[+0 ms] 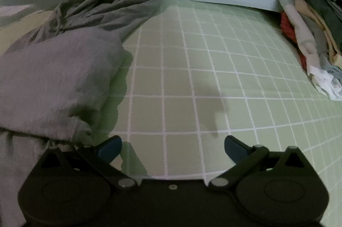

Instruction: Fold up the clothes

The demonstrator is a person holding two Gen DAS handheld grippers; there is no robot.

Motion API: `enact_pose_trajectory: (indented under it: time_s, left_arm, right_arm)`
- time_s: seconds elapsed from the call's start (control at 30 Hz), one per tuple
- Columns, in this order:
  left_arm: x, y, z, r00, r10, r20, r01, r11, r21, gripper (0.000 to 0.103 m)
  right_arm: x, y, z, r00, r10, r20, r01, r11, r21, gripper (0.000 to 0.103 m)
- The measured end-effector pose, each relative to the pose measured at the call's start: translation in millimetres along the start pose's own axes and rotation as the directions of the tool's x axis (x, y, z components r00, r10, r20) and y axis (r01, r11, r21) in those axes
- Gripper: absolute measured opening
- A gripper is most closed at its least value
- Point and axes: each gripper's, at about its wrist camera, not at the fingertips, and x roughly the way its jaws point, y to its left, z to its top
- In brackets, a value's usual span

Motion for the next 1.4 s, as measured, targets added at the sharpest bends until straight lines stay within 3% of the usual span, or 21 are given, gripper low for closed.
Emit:
enact_pose_trajectory:
  time_s: [0.1, 0.23, 0.43, 0.53, 0.6, 0.7, 0.87, 1.0, 1.13, 1.27, 1.4]
  left_arm:
    - [-25, -3, 7, 0.998, -0.046, 0.053, 0.047, 0.999, -0.024, 0.009]
    - [-55, -30, 9, 0.985, -0.159, 0.065, 0.161, 0.987, -0.029, 0.009]
    - [-82, -106, -12, 0.943, -0.334, -0.015, 0.332, 0.934, 0.132, 0.011]
    - [-92, -144, -29, 0.932, -0.354, -0.078, 0.362, 0.9, 0.244, 0.032]
    - [-98, -158, -38, 0.935, -0.345, -0.085, 0.354, 0.879, 0.319, 0.07]
    - [-107, -165, -46, 0.947, -0.317, -0.053, 0.31, 0.859, 0.408, 0.088]
    - [-99, -148, -39, 0.981, -0.192, -0.029, 0.185, 0.874, 0.449, 0.092]
    - [-89, -126, -35, 0.996, -0.084, -0.029, 0.088, 0.898, 0.43, 0.095]
    - [-74, -107, -35, 0.997, -0.008, -0.078, 0.037, 0.924, 0.382, 0.095]
    - [-60, -103, -39, 0.993, 0.029, -0.114, 0.021, 0.91, 0.414, 0.095]
    - [-55, -105, -42, 0.991, 0.045, -0.124, 0.015, 0.895, 0.447, 0.095]
  right_arm:
    - [-2, -7, 1, 1.0, 0.001, 0.018, -0.002, 0.999, 0.037, 0.103]
    - [-4, -17, -1, 0.999, 0.011, 0.05, -0.015, 0.995, 0.094, 0.103]
    - [-6, -29, -4, 0.995, 0.039, 0.089, -0.054, 0.982, 0.179, 0.103]
    - [-9, -34, -6, 0.994, 0.044, 0.105, -0.064, 0.977, 0.203, 0.103]
    - [-14, -34, -4, 0.991, 0.053, 0.125, -0.077, 0.977, 0.2, 0.103]
    - [-25, -31, 3, 0.981, 0.072, 0.178, -0.103, 0.98, 0.171, 0.103]
    - [-37, -6, 26, 0.946, 0.175, 0.274, -0.208, 0.973, 0.097, 0.103]
    - [-34, 31, 48, 0.933, 0.276, 0.232, -0.293, 0.955, 0.045, 0.103]
    - [-34, 80, 59, 0.933, 0.321, 0.163, -0.313, 0.947, -0.071, 0.103]
    - [-31, 121, 59, 0.931, 0.352, 0.094, -0.337, 0.93, -0.147, 0.101]
    - [-26, 142, 54, 0.903, 0.427, 0.039, -0.417, 0.897, -0.148, 0.085]
